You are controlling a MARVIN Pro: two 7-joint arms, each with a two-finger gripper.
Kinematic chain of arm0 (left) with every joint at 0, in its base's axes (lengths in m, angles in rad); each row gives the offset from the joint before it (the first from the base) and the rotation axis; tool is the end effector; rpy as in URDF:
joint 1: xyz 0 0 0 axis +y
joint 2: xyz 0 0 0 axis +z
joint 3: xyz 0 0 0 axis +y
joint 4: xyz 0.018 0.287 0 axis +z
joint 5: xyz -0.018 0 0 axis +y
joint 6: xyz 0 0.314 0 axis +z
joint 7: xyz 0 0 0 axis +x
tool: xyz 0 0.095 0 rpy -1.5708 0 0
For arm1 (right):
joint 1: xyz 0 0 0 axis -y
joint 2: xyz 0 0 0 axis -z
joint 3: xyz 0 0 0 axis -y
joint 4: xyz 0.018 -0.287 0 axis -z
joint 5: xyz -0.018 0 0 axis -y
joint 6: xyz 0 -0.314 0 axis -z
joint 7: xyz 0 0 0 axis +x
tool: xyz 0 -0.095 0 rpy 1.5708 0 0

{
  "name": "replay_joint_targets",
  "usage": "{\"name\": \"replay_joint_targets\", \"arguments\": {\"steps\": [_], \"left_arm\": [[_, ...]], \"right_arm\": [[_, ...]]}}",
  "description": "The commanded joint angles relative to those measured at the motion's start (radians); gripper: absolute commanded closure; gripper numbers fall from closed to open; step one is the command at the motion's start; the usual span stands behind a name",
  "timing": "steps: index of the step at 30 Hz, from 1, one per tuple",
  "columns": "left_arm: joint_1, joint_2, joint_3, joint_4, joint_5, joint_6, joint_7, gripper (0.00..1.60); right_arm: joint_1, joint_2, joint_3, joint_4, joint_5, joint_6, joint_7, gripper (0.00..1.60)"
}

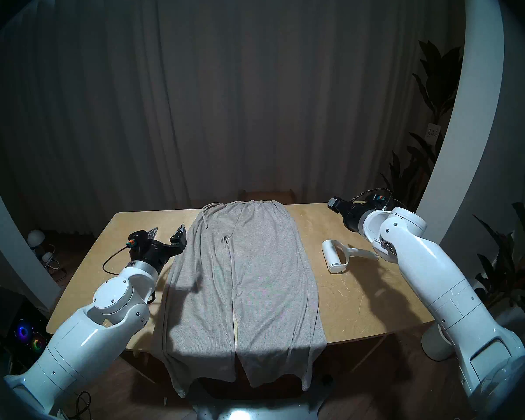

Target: Remove lint and debris from pants with a lint roller

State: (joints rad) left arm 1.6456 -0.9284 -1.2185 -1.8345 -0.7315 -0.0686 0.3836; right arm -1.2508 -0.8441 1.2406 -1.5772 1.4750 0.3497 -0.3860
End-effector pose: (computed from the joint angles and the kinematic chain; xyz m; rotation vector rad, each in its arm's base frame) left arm 0.3814 0.0388 -0.2728 2.1800 0.1197 2.0589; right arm 0.4780 -0.1072 -0.2218 -2.2690 0.5258 -1.4168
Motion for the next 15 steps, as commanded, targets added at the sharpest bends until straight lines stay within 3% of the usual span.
{"name": "replay_joint_targets", "arguments": {"steps": [1,10,12,15], "left_arm": [[-0.012,0.004,-0.002,-0.034,0.024,-0.017,0.000,0.00],[-0.031,-0.001,-0.022,-0.040,0.030,-0.022,0.015,0.00],[-0.034,-0.001,-0.021,-0.035,0.029,-0.017,0.016,0.00],[-0.037,0.001,-0.016,-0.030,0.032,-0.013,0.018,0.00]], "right_arm": [[0.109,-0.056,-0.026,0.074,-0.085,-0.015,0.097,0.00],[0.195,-0.105,-0.071,0.215,-0.209,-0.038,0.240,0.00],[0.217,-0.066,-0.149,0.217,-0.303,-0.055,0.261,0.00],[0.200,-0.050,-0.182,0.206,-0.374,-0.087,0.294,0.00]]}}
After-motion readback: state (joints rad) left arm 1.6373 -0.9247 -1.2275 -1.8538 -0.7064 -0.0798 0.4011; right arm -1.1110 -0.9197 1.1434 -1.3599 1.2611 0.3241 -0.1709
